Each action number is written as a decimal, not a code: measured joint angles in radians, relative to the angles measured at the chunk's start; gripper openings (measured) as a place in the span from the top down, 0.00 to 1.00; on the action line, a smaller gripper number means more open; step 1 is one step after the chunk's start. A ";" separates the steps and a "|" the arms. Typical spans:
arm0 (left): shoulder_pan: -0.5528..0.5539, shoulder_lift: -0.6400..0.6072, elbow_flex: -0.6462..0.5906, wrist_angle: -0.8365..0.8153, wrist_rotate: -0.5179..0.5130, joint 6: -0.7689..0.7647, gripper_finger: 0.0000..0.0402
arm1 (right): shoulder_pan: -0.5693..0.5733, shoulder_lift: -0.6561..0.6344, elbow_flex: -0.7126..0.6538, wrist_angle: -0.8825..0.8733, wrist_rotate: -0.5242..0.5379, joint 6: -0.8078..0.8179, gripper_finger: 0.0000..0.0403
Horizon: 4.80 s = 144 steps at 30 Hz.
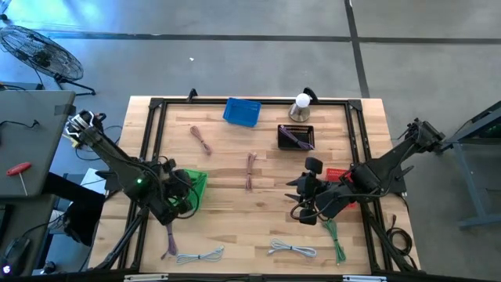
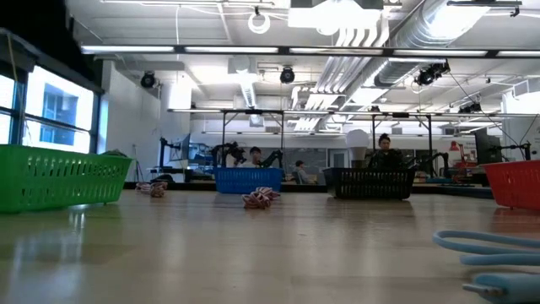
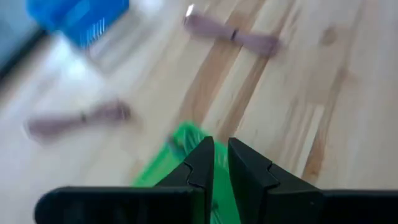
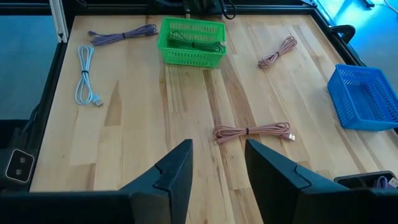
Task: Pick & Place USB Port
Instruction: Put the top pink charger cable into the red bin
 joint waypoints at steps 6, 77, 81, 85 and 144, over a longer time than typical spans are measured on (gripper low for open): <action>0.000 -0.003 0.080 0.011 -0.090 0.269 0.89 | 0.000 0.000 0.000 0.000 0.000 0.000 0.66; 0.340 -0.002 0.087 -0.243 0.043 0.838 0.38 | -0.001 0.043 0.000 0.000 -0.003 -0.027 0.66; 0.481 -0.002 0.087 -0.257 0.168 1.024 0.38 | -0.009 0.043 0.000 0.000 -0.001 -0.028 0.66; 0.628 -0.002 0.087 -0.267 0.255 1.256 0.38 | -0.029 0.043 0.000 0.001 0.000 -0.045 0.66; 1.388 0.478 0.087 0.178 0.794 1.851 0.38 | -0.112 0.043 0.000 -0.001 -0.037 -0.106 0.66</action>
